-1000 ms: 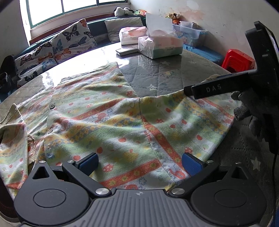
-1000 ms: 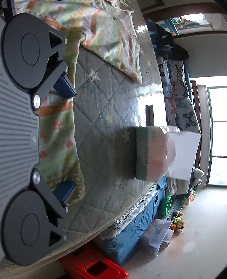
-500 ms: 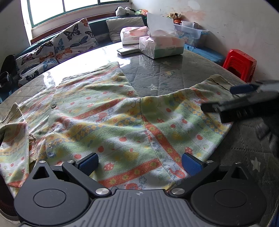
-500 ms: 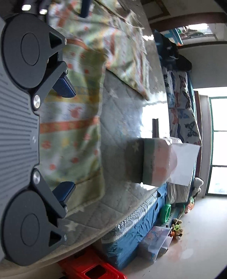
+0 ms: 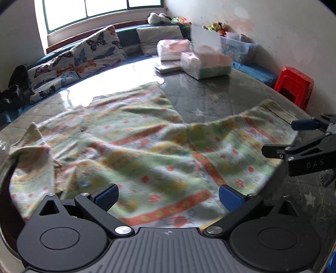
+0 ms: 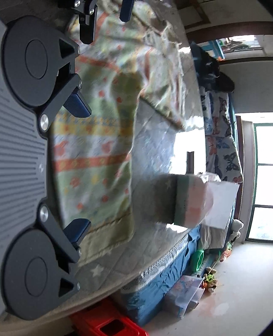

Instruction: Fold clothes

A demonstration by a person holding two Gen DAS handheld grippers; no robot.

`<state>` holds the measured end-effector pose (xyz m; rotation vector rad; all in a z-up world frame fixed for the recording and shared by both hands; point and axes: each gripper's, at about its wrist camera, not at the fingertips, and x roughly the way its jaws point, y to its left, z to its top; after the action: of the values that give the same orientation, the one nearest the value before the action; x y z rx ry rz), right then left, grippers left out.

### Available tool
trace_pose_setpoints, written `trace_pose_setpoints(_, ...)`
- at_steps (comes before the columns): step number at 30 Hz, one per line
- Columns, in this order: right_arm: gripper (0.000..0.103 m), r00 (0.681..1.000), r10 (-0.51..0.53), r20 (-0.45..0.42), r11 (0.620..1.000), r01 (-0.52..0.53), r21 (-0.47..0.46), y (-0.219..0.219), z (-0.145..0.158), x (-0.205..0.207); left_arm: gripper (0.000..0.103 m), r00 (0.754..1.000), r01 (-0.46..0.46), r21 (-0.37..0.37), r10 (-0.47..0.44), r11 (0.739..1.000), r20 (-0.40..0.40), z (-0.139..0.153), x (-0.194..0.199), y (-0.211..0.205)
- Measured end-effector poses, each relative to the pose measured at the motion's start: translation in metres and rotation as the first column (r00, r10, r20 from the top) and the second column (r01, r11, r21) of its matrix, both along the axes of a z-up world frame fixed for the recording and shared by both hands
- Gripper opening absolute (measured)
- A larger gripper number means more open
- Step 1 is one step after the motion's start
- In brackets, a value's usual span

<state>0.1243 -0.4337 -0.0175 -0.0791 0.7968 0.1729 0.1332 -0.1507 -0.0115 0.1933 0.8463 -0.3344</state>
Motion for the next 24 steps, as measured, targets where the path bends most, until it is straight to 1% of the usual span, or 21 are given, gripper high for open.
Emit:
trace_pose_setpoints(2, 0.103, 1.000, 0.013, 0.000, 1.000, -0.013, 0.010, 0.007, -0.001, 0.004, 0.103, 1.000, -0.024, -0.004, 0.024, 1.000, 0.015, 0.005, 0.003, 0.009)
trace_pose_setpoints(5, 0.103, 0.999, 0.040, 0.006, 0.999, -0.040, 0.019, 0.021, -0.003, 0.011, 0.103, 0.996, -0.087, 0.003, 0.087, 0.996, 0.035, 0.011, 0.014, 0.030)
trace_pose_setpoints(9, 0.103, 0.999, 0.047, 0.007, 0.998, -0.048, 0.046, 0.032, -0.006, 0.020, 0.103, 0.981, -0.190, 0.013, 0.190, 0.982, 0.051, 0.017, 0.039, 0.063)
trace_pose_setpoints(12, 0.103, 0.999, 0.048, 0.008, 0.998, -0.048, 0.051, 0.037, -0.010, 0.024, 0.103, 0.960, -0.269, 0.022, 0.266, 0.963, 0.081, 0.022, 0.063, 0.089)
trace_pose_setpoints(16, 0.103, 0.998, 0.057, 0.017, 0.998, -0.057, 0.037, 0.041, -0.012, 0.026, 0.103, 0.923, -0.374, 0.026, 0.369, 0.927, 0.105, 0.023, 0.103, 0.125)
trace_pose_setpoints(19, 0.103, 0.998, 0.058, 0.021, 0.997, -0.058, 0.040, 0.040, -0.013, 0.025, 0.103, 0.897, -0.434, 0.006, 0.431, 0.901, 0.101, 0.021, 0.133, 0.151)
trace_pose_setpoints(21, 0.103, 0.998, 0.055, 0.031, 0.998, -0.056, 0.038, 0.041, -0.014, 0.024, 0.103, 0.883, -0.462, -0.014, 0.462, 0.887, 0.086, 0.018, 0.149, 0.166)
trace_pose_setpoints(24, 0.103, 0.998, 0.044, 0.052, 0.998, -0.046, 0.039, 0.042, -0.016, 0.021, 0.102, 0.871, -0.487, -0.038, 0.489, 0.872, 0.055, 0.012, 0.167, 0.184)
